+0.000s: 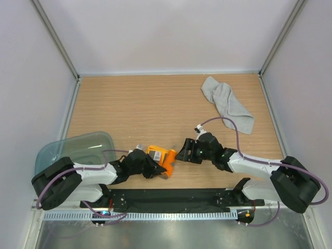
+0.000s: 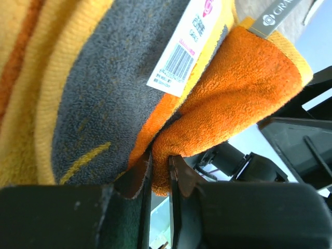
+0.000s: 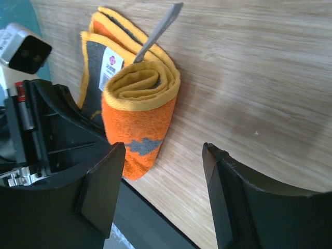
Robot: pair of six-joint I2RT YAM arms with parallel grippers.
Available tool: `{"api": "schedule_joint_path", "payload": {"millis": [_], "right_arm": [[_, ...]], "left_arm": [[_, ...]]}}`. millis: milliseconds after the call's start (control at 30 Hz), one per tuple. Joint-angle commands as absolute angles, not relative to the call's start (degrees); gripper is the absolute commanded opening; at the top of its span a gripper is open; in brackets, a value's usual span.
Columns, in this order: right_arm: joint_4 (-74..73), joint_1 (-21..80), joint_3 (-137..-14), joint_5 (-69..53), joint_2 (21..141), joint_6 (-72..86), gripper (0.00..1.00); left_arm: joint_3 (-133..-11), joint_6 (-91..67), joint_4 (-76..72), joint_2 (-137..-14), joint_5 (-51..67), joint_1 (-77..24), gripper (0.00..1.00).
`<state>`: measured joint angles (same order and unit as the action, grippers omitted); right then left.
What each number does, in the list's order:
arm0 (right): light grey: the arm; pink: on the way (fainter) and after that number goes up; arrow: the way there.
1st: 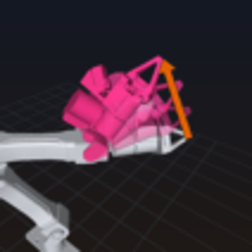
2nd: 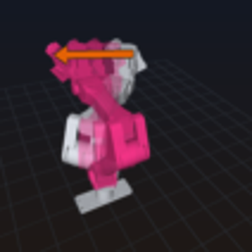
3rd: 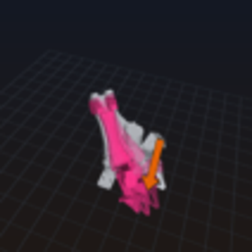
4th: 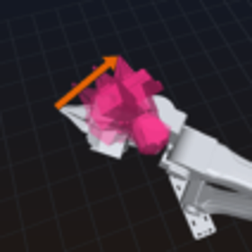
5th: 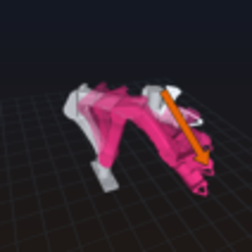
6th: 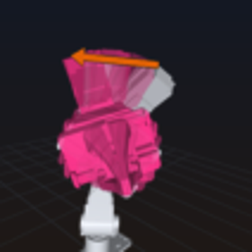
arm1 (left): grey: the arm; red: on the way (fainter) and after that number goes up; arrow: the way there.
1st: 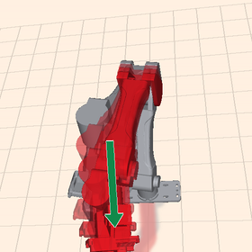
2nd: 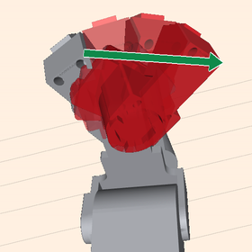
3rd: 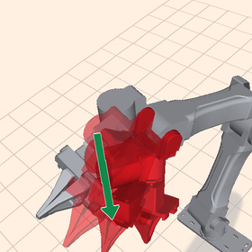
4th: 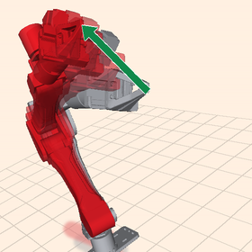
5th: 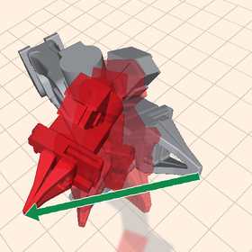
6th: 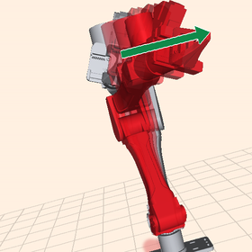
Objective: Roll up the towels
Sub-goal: Roll the towel
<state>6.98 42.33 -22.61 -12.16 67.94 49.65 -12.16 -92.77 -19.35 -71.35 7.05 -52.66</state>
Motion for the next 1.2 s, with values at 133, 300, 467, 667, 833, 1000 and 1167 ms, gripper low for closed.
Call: {"api": "schedule_joint_path", "payload": {"millis": [133, 300, 467, 667, 833, 1000, 1167], "right_arm": [[18.71, 44.29, -23.9, -12.22, 76.97, 49.31, 0.68], [21.97, 46.4, -24.96, -12.13, 80.85, 48.87, 0.68], [24.08, 47.02, -24.43, -11.51, 81.91, 47.64, 0.69], [26.45, 47.02, -24.7, -10.99, 85.07, 46.85, 0.65], [26.72, 47.02, -26.36, -10.2, 87.62, 45.79, 0.58], [24.09, 47.02, -27.77, -8.35, 88.68, 45.09, 0.42], [18.12, 46.93, -30.49, -2.57, 90.26, 46.4, 0.24]], "left_arm": [[-13.62, -92.72, -9.84, -71.8, 5.8, -52.12, 0.0], [-13.8, -92.02, -11.51, -74.87, 7.29, -51.68, 0.0], [-14.15, -91.49, -13.09, -78.13, 9.05, -51.68, 0.0], [-14.5, -91.32, -14.33, -79.54, 9.58, -51.68, 0.0], [-14.76, -90.62, -13.01, -78.66, 9.67, -51.68, 0.0], [-15.64, -87.72, -6.87, -75.69, 8.36, -51.68, 0.0], [-20.55, -80.87, 4.78, -73.65, 6.77, -52.2, 0.0]]}}
